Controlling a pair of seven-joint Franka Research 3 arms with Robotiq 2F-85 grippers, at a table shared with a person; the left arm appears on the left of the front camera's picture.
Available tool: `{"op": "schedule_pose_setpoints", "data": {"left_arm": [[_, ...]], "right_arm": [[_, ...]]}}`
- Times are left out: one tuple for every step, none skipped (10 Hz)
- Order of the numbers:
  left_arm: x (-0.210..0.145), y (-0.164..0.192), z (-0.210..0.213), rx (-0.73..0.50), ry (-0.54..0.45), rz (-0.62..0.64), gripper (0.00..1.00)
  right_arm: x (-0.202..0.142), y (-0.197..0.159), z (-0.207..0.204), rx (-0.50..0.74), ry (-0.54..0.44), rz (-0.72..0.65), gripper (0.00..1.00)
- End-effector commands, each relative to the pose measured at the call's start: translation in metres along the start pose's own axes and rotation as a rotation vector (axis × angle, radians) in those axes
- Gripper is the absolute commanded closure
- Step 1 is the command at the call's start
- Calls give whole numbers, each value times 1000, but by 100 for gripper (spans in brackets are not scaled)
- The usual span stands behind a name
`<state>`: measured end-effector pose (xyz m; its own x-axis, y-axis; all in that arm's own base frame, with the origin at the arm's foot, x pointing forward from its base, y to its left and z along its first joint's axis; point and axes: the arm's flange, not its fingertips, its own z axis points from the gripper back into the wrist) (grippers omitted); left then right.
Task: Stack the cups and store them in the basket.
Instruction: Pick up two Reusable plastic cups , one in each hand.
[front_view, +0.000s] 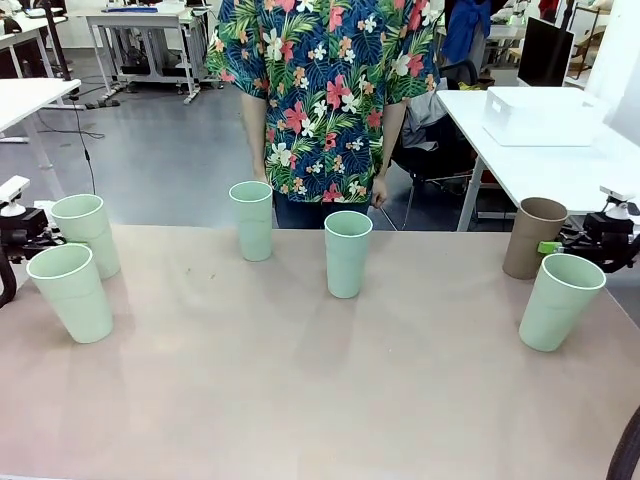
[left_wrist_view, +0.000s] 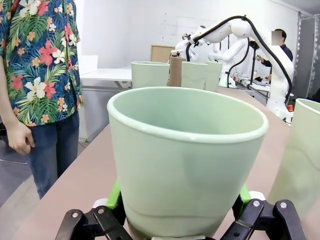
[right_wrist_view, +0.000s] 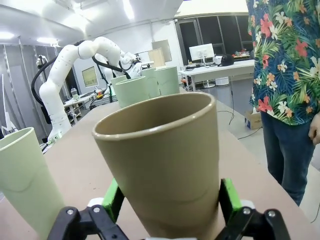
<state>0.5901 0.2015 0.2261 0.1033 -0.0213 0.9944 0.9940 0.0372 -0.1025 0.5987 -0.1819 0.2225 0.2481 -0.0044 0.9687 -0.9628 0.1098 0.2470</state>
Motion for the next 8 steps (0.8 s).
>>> {"op": "schedule_pose_setpoints", "data": {"left_arm": [[-1, -8, -10, 10, 4, -4, 0], [-1, -8, -10, 10, -1, -9, 0], [-1, -8, -10, 13, -4, -15, 0], [0, -8, -11, 11, -4, -22, 19], [1, -9, -12, 12, -8, -24, 19], [2, -9, -12, 8, -13, -26, 37], [3, -10, -12, 9, -25, -24, 25], [4, -10, -12, 12, -31, -24, 56]], "right_arm": [[4, 6, -9, 2, -14, 0, 0], [4, 6, -9, 0, -18, 1, 0], [3, 5, -9, 3, -24, -1, 0], [3, 3, -8, -7, -32, 0, 20], [3, 2, -7, -10, -34, 1, 20], [2, 1, -6, -10, -39, 2, 40], [3, 2, -4, -7, -41, 4, 22], [3, 1, -4, -7, -44, 9, 60]]}}
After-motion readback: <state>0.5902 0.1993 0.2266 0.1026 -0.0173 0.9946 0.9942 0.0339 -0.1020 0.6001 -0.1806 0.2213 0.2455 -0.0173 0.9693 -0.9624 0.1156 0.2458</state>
